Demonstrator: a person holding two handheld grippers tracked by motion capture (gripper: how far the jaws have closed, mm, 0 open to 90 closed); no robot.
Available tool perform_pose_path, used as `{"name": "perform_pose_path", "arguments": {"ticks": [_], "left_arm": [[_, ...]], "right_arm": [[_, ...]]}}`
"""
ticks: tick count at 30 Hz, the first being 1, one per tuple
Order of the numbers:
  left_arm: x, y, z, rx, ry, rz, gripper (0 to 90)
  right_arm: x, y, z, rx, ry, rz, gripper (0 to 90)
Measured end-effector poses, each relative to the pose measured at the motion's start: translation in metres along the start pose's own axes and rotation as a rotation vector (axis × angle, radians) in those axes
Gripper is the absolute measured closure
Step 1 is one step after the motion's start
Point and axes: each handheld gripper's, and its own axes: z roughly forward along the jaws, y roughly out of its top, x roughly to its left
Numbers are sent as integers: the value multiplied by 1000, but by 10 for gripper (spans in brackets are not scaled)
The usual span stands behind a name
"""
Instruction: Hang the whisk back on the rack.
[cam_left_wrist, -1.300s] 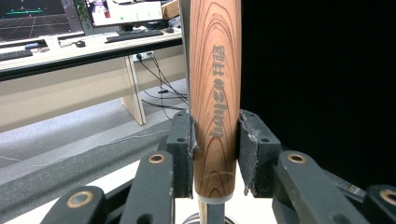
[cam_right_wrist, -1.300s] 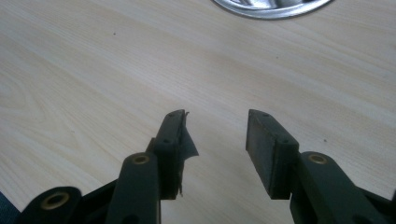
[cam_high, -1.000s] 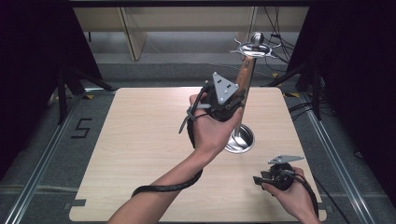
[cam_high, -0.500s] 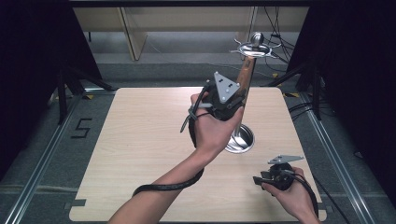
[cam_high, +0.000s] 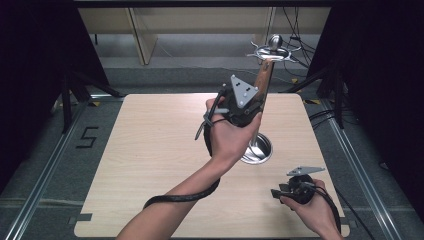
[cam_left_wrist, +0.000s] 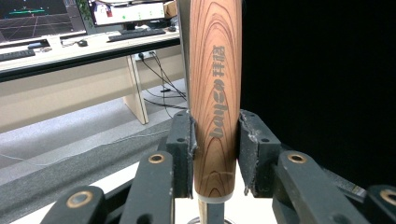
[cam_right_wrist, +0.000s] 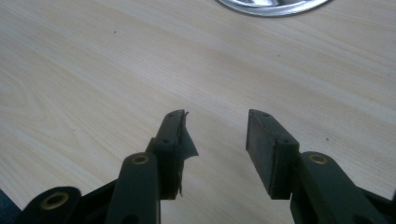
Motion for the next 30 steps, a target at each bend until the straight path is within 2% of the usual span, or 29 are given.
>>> {"name": "perform_pose_path", "arguments": {"ticks": [18,19,29,30], "left_arm": [[-1,0,9,15,6,2,676],[-1,0,9,16,7,3,676],[-2,1,14,23,10,2,676],[-2,1,15,25,11,4,676]], "right_arm": [[0,0,0,1,2,-1,582],[2,0,0,5,6,20,582],[1,0,0,1,6,14,582],[0,0,0,-2,3,-2,582]]}}
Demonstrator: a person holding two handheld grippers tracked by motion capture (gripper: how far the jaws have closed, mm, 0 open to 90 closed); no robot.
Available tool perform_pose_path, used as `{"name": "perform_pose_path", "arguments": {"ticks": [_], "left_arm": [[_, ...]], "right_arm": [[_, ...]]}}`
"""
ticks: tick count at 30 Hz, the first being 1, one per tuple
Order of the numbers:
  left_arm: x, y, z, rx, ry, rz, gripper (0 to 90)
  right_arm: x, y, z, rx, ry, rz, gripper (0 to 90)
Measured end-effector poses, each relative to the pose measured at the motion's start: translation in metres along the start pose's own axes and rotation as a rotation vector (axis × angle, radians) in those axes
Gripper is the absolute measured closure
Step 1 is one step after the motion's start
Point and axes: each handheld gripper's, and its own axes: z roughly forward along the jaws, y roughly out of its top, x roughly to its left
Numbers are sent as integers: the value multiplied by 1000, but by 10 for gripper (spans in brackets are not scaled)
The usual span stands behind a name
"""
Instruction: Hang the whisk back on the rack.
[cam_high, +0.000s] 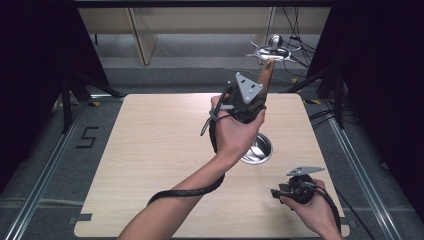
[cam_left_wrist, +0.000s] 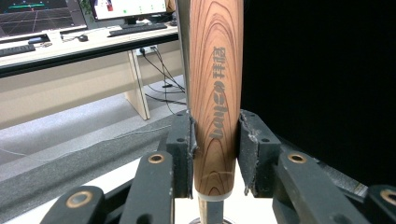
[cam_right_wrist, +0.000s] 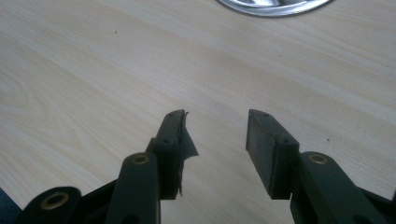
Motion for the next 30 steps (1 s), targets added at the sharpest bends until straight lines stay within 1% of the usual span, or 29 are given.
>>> {"name": "perform_pose_path", "arguments": {"ticks": [7,9,12,14,15,21,22,28,29,30], "left_arm": [[0,1,3,-2,2,-7,676],[0,1,3,2,4,-3,675],[0,1,5,3,6,-10,676],[0,2,6,4,6,-8,676],[0,2,6,4,9,-11,675],[1,1,9,8,11,-13,675],[1,1,10,8,10,-14,675],[1,1,12,13,12,-12,675],[1,1,13,14,12,-13,674],[1,0,13,14,11,-15,675]], "right_arm": [[0,0,0,0,-1,0,582],[0,0,0,1,0,-1,582],[0,0,0,2,0,-1,582],[2,0,-1,6,4,23,582],[1,0,0,3,4,14,582],[1,0,0,4,5,15,581],[0,0,0,2,1,-3,581],[0,0,-1,0,1,-4,581],[1,0,-1,-3,0,-6,581],[2,0,0,-16,0,-3,581]]}}
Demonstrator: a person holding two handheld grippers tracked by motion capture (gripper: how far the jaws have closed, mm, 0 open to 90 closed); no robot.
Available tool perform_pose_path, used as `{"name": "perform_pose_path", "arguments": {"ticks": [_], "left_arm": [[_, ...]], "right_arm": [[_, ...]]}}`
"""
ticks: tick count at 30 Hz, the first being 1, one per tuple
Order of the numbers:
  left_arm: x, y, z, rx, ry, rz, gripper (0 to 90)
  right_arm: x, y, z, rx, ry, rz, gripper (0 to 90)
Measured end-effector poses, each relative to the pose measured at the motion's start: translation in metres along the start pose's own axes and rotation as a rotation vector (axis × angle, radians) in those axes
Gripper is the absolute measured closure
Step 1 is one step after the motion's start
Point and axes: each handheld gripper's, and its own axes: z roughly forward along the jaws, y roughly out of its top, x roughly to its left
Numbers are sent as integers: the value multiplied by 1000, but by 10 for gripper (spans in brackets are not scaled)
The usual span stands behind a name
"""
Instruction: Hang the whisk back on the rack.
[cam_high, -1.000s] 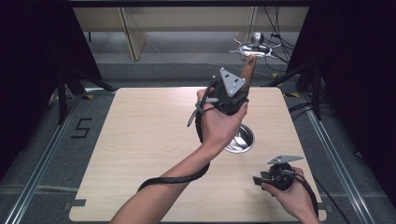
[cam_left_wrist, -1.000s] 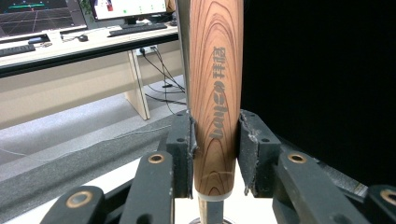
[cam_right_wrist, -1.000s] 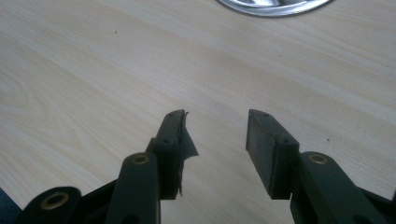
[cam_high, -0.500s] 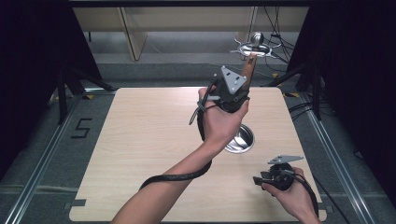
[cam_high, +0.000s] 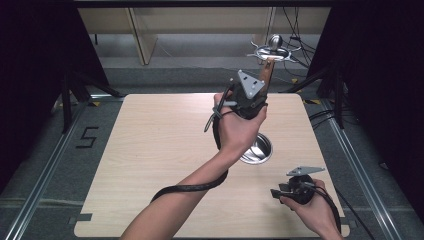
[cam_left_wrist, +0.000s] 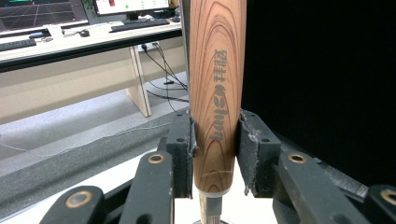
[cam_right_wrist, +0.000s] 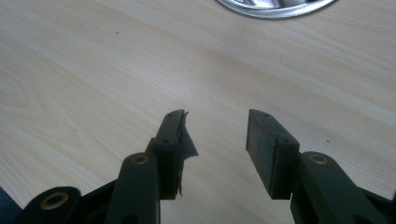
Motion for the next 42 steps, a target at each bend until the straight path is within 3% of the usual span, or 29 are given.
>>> {"name": "perform_pose_path", "arguments": {"ticks": [3,8,9,10,16,17,20,35,42], "left_arm": [[0,0,1,3,-1,2,674],[0,-2,3,5,-3,-1,674],[0,-2,3,7,-4,0,674],[0,-2,4,7,-5,-2,674],[0,-3,5,10,-6,0,673],[0,-3,5,11,-8,1,673],[0,-3,6,10,-10,3,673],[2,-3,4,18,-39,14,657],[3,-4,-1,34,-68,17,595]], "right_arm": [[0,-1,2,-25,15,-1,581],[1,0,0,-8,5,2,580],[1,0,-1,11,1,-5,580],[0,0,0,-2,-1,-24,580],[1,0,-1,-1,-2,-27,576],[0,0,-1,3,-8,-47,575],[1,0,-2,28,-8,-32,575],[2,0,-2,16,0,-14,570],[2,0,-2,26,-4,-19,565]]}}
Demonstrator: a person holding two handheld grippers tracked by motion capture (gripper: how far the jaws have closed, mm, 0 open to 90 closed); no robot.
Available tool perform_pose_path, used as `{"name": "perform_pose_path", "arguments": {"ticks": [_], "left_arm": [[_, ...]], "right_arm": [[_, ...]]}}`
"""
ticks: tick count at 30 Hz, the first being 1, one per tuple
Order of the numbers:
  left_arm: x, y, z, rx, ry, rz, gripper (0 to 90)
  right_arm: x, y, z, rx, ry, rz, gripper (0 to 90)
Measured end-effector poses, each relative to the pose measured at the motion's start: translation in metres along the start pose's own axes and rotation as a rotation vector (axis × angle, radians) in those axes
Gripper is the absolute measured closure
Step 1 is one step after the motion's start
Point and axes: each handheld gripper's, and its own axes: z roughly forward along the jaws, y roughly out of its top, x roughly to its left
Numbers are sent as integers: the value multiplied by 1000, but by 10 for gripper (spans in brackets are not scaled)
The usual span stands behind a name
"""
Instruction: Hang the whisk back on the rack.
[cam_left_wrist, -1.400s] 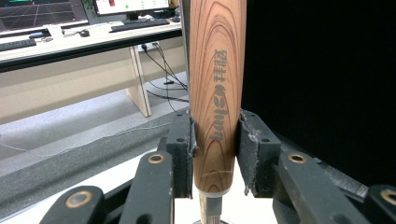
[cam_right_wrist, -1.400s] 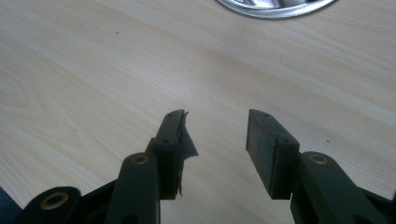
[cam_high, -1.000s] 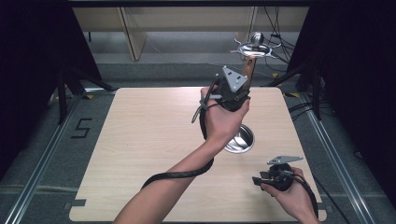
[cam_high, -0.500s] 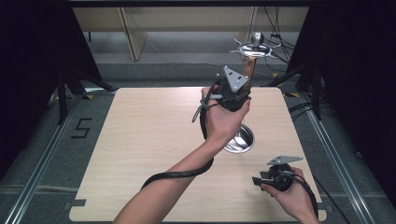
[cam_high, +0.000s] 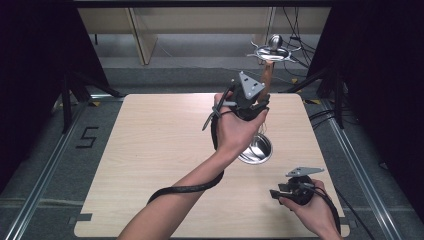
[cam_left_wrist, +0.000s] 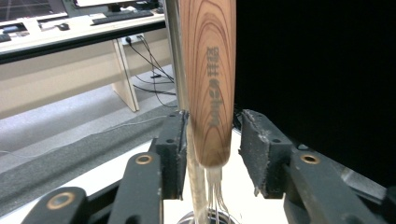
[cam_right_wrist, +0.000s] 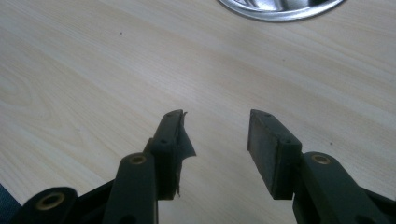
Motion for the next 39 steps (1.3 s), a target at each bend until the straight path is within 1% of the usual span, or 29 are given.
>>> {"name": "perform_pose_path", "arguments": {"ticks": [2,3,4,5,7,8,9,10,12,14,16,19,20,21,22,24,25,26,28,29,35,36,37,39], "left_arm": [[1,0,-3,6,-10,5,578],[2,0,-3,19,-21,10,552],[2,-1,-5,20,-31,23,534],[2,-2,-7,20,-34,28,520],[3,-3,-11,17,-29,52,501],[3,-4,-13,16,-44,43,492],[4,-5,-16,11,-48,47,484],[5,-6,-18,16,-50,51,475],[7,-7,-24,20,-71,52,456],[9,-9,-29,37,-89,58,435],[11,-11,-35,44,-113,55,422],[15,-16,-43,53,-129,52,404],[16,-18,-46,54,-133,50,399],[18,-20,-49,55,-135,47,397],[20,-22,-52,57,-135,49,395],[25,-26,-57,61,-136,36,394],[27,-28,-59,62,-137,32,393],[29,-29,-62,61,-137,24,390],[34,-32,-67,69,-132,27,386],[36,-34,-69,71,-133,25,385],[48,-44,-83,73,-126,18,384],[49,-45,-84,72,-124,16,384],[51,-47,-86,72,-124,17,383],[55,-50,-91,75,-120,15,382]], "right_arm": [[0,-1,1,-19,4,9,564],[0,-1,1,-18,4,9,563],[0,0,1,-16,3,8,563],[0,0,0,2,-2,2,562],[0,0,0,0,0,2,561],[0,0,1,-9,6,5,561],[-1,-1,2,-26,1,-5,561],[0,-1,1,-21,3,13,560],[0,-1,1,-22,4,11,558],[0,-1,1,-23,2,12,554],[0,0,1,-28,-1,10,552],[0,0,1,-28,-2,11,551],[-3,0,3,-68,-5,-20,550],[-4,-2,5,-96,-10,-25,549],[-2,0,-1,-27,-7,12,548],[-1,0,-1,-27,-8,28,546],[-2,0,-1,-29,-8,26,545],[-3,0,0,-38,-13,6,544],[-4,0,1,-41,-18,-12,543],[-2,0,0,-29,-10,20,542],[-3,0,0,-33,-15,15,537],[-4,0,1,-38,-17,0,536],[-4,0,0,-35,-14,15,536],[-4,0,0,-33,-16,16,535]]}}
